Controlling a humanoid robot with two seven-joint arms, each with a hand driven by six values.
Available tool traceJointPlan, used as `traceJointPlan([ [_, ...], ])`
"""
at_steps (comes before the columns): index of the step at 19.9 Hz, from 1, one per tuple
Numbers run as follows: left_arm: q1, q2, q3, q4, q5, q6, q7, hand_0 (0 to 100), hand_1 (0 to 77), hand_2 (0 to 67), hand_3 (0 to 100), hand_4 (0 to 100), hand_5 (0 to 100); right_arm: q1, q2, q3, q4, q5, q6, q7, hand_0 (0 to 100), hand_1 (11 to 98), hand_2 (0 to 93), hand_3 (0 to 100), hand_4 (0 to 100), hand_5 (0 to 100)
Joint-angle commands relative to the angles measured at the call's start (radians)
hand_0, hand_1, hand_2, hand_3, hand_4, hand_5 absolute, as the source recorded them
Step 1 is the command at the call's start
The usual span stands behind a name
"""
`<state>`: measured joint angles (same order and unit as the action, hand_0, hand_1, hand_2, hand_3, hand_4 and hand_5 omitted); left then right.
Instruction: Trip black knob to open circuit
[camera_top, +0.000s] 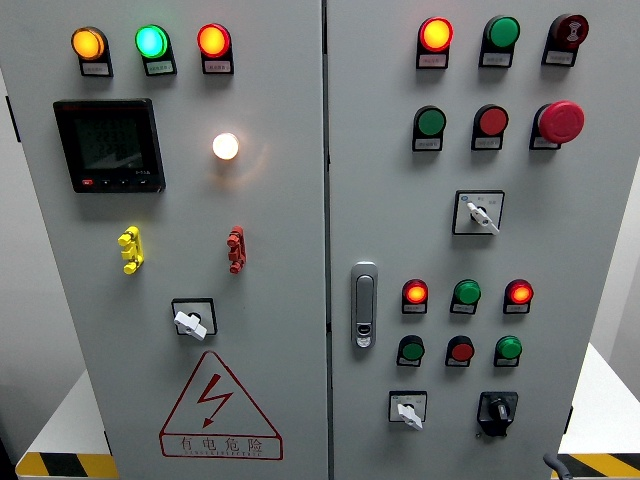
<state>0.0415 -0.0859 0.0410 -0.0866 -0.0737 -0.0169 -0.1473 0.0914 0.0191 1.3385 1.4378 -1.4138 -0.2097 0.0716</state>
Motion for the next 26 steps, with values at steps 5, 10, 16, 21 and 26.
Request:
traceJointPlan([
  [5, 0.0, 0.0, -0.001, 0.001, 0.0, 0.0, 0.0, 0, 3.7, 12.7, 21, 7, 2, 0.028, 0.0208, -0.019, 0.029, -0.05, 0.001, -0.026, 67, 49.8, 5.2, 64, 67, 78],
  [10, 0.0, 0.0, 0.0, -0.001, 0.0, 0.0, 0.0, 0, 3.8, 12.7, 21, 7, 2, 0.034, 0.0636, -0.041, 0.036, -0.051, 0.001, -0.045, 67, 51.0, 5.2, 66, 69, 81],
  [16, 0.0, 0.0, 0.0, 0.001, 0.0, 0.0, 0.0, 0, 4.0, 12.7, 21, 7, 2, 0.051, 0.0729, -0.038, 0.03, -0.051, 0.003, -0.055, 69, 51.2, 5.5, 66, 69, 82],
  [21, 0.0, 0.0, 0.0, 0.001, 0.0, 0.0, 0.0, 0, 4.0, 12.7, 21, 7, 2, 0.064, 0.0714, -0.03, 0.012, -0.05, 0.003, -0.055, 71, 50.9, 5.6, 66, 69, 82],
  [26, 0.0, 0.0, 0.0, -0.001, 0.0, 0.0, 0.0, 0, 4.0, 12.7, 21, 7, 2, 0.09, 0.0714, -0.028, -0.025, -0.047, 0.003, -0.055, 71, 50.7, 5.7, 66, 70, 82],
])
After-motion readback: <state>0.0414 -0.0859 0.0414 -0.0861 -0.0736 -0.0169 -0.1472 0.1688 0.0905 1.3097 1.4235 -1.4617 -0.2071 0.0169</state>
